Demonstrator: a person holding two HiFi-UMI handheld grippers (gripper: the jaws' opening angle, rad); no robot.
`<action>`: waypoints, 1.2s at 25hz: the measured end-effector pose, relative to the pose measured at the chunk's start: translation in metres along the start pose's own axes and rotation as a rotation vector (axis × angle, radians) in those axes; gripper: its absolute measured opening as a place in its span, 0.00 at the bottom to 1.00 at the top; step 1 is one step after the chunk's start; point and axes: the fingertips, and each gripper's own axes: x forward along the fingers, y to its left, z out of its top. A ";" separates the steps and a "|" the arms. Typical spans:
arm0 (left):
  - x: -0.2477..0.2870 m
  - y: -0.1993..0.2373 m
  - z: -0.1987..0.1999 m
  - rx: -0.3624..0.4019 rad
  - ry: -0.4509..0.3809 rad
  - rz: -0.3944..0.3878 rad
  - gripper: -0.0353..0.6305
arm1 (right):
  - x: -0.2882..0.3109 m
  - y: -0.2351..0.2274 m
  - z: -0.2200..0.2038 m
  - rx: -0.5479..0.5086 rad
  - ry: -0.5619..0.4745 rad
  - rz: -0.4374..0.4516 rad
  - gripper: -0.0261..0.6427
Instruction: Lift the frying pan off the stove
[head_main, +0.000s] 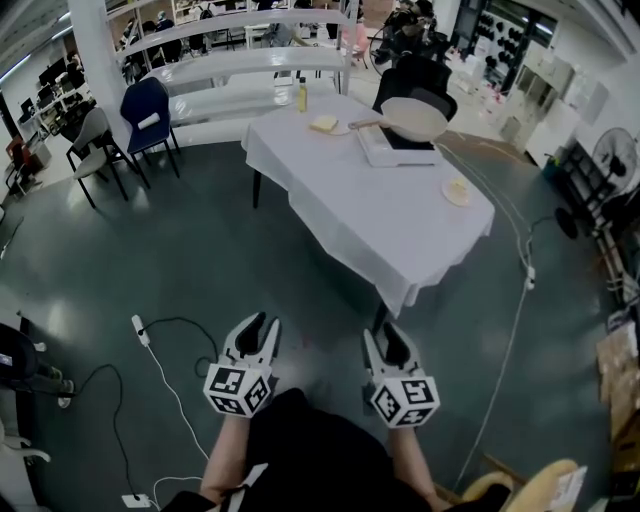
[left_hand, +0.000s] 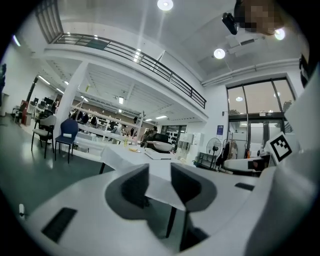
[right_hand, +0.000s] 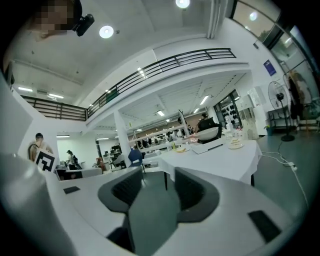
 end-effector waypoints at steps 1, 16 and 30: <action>-0.001 -0.002 -0.001 -0.013 -0.003 -0.005 0.32 | -0.002 0.000 -0.001 0.001 0.006 0.009 0.41; 0.002 0.009 -0.014 -0.034 0.022 0.057 0.49 | 0.014 0.004 -0.014 0.040 0.064 0.089 0.50; 0.073 0.090 0.024 -0.015 0.004 0.062 0.49 | 0.127 0.011 0.007 0.037 0.081 0.127 0.50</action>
